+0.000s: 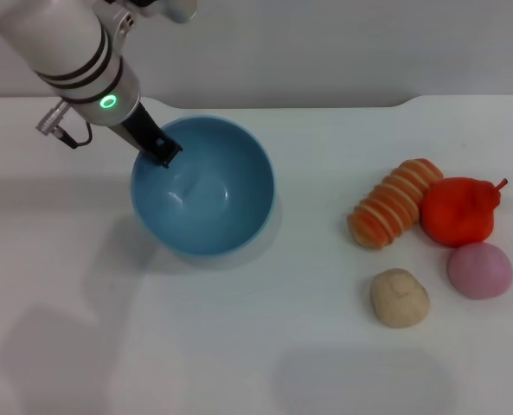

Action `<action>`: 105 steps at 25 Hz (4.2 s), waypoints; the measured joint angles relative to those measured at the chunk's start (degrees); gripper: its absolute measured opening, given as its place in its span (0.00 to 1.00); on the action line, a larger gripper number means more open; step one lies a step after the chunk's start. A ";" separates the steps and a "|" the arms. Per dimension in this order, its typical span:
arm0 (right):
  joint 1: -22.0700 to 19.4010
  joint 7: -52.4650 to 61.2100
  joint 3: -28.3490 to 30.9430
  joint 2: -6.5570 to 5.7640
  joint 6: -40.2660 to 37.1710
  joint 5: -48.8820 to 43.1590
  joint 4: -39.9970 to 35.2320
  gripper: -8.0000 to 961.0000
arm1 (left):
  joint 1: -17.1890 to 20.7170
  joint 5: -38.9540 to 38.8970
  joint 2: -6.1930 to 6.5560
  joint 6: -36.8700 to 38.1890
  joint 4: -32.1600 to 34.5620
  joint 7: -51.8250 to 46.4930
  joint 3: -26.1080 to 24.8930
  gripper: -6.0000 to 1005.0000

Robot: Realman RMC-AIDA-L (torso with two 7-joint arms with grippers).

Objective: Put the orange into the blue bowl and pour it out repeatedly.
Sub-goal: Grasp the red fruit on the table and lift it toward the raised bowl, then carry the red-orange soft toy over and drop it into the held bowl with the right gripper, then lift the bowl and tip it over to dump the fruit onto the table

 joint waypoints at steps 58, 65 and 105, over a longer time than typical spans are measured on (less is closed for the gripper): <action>6.25 -8.79 -16.67 4.05 -7.12 18.59 -7.20 0.07 | -2.62 -4.78 -0.61 8.32 -1.45 -0.45 0.84 0.00; 6.07 -8.58 -23.53 3.99 -10.90 25.13 -6.81 0.05 | -2.04 -4.81 -0.60 7.68 -1.61 -0.43 0.89 0.00; -1.82 -28.92 -31.17 4.49 15.86 36.17 -3.12 0.47 | 0.61 -6.25 -0.29 1.17 -2.35 -0.05 3.92 0.01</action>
